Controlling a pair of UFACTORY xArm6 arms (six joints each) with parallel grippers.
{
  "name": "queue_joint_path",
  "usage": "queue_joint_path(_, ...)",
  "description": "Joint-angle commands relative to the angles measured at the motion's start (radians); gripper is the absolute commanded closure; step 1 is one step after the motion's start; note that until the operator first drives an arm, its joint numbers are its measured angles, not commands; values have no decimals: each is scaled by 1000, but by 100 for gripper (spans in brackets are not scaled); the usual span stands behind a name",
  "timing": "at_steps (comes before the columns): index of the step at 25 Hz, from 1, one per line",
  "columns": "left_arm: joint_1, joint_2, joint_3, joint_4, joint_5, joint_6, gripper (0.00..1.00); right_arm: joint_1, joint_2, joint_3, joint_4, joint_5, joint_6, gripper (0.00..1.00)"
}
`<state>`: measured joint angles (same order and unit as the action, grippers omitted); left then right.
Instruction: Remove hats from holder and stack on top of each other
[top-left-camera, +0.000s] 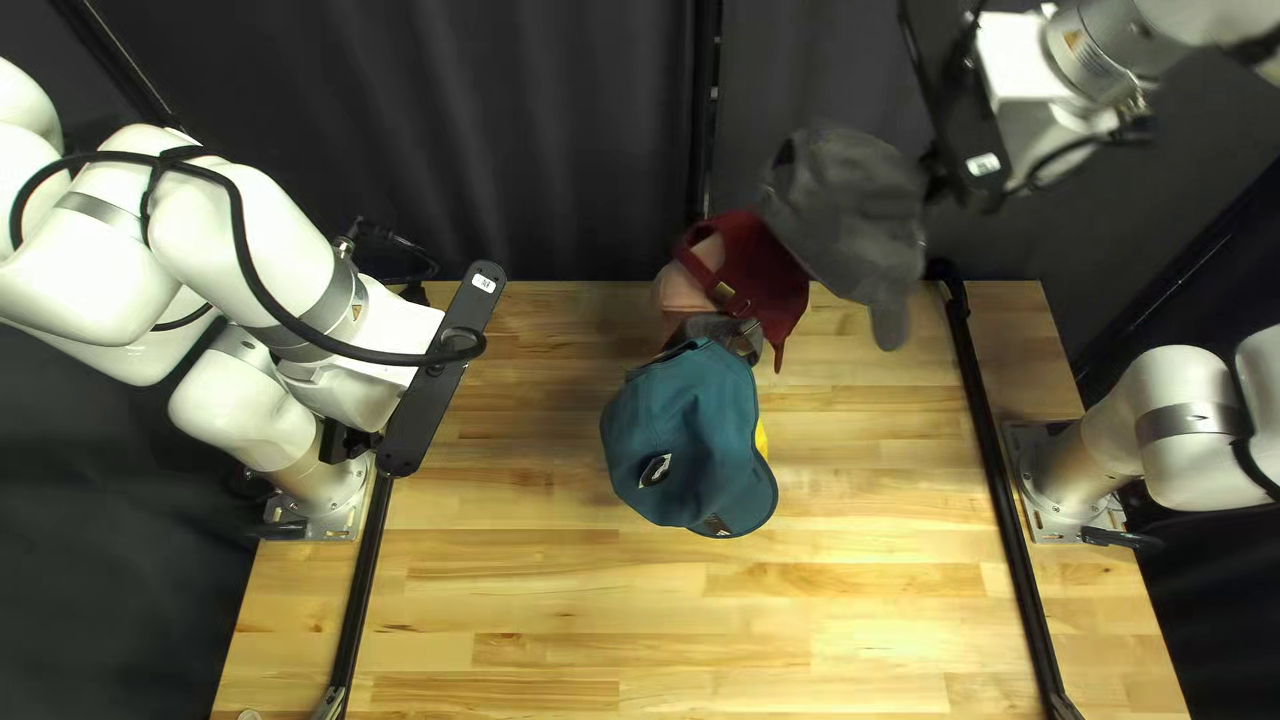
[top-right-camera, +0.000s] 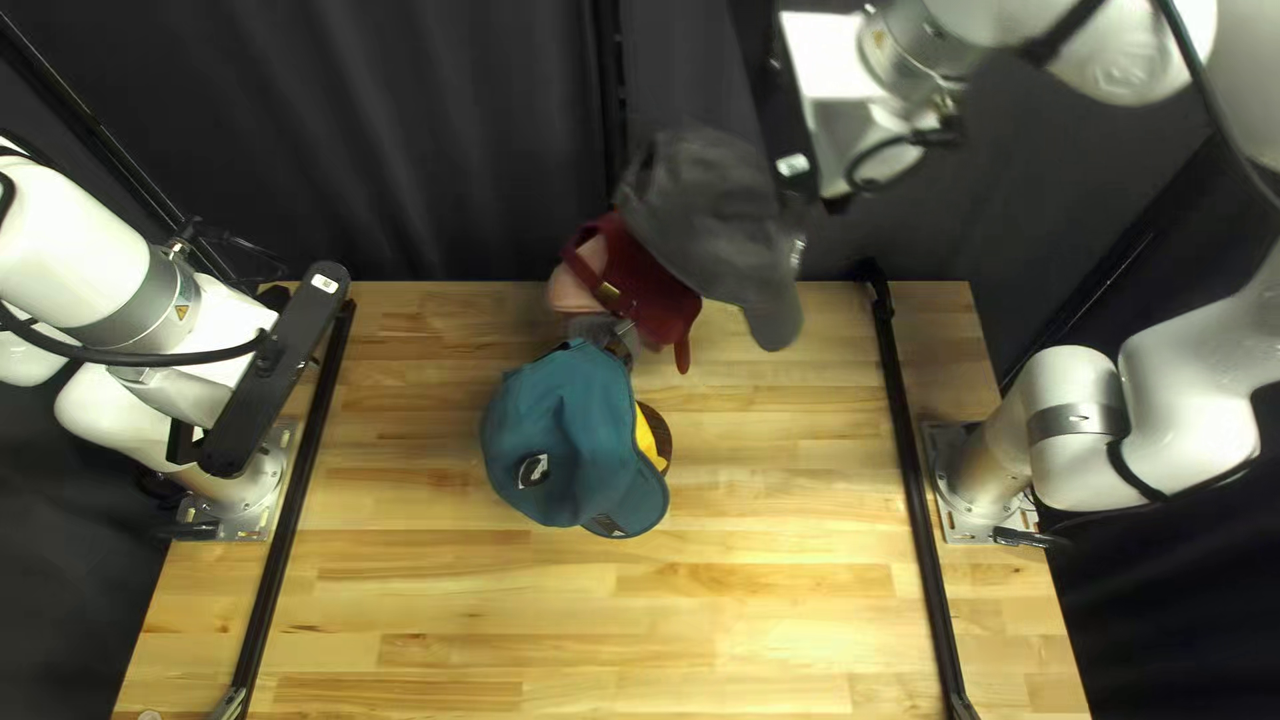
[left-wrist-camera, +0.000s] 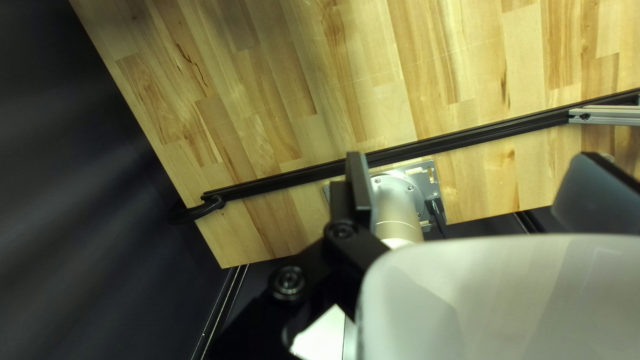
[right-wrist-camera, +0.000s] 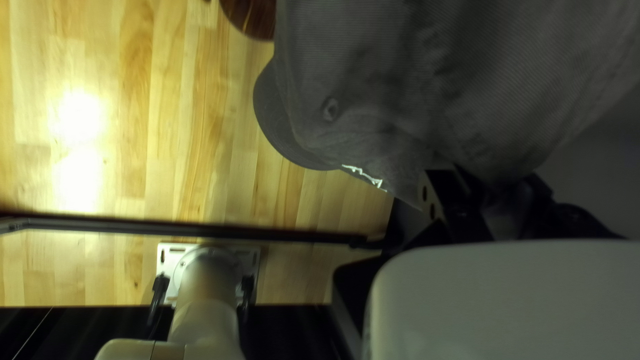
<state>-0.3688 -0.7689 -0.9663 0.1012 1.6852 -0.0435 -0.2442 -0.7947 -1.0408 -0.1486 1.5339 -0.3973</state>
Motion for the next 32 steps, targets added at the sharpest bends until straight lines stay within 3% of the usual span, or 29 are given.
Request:
queue_joint_path(1, 0, 0, 0, 0, 0, 0, 0, -112, -163, 187, 57, -38, -44, 100)
queue_joint_path(11, 0, 0, 0, 0, 0, 0, 0, -152, -347, 462, 102, -66, -8, 100)
queue_joint_path(12, 0, 0, 0, 0, 0, 0, 0, -146, -347, 478, 107, -73, -1, 87)
queue_joint_path(13, 0, 0, 0, 0, 0, 0, 0, -139, -351, 495, 110, -80, 6, 21)
queue_joint_path(14, 0, 0, 0, 0, 0, 0, 0, -128, -356, 521, 116, -92, 13, 0)
queue_joint_path(18, 0, 0, 0, 0, 0, 0, 0, -125, -347, 528, 130, -98, 7, 0)
queue_joint_path(23, 0, 0, 0, 0, 0, 0, 0, -105, -318, 467, 124, -71, 15, 0)
queue_joint_path(30, 0, 0, 0, 0, 0, 0, 0, -104, -184, 295, 116, -57, -21, 0)
queue_joint_path(32, 0, 0, 0, 0, 0, 0, 0, -116, -117, 197, 123, -45, -53, 0)
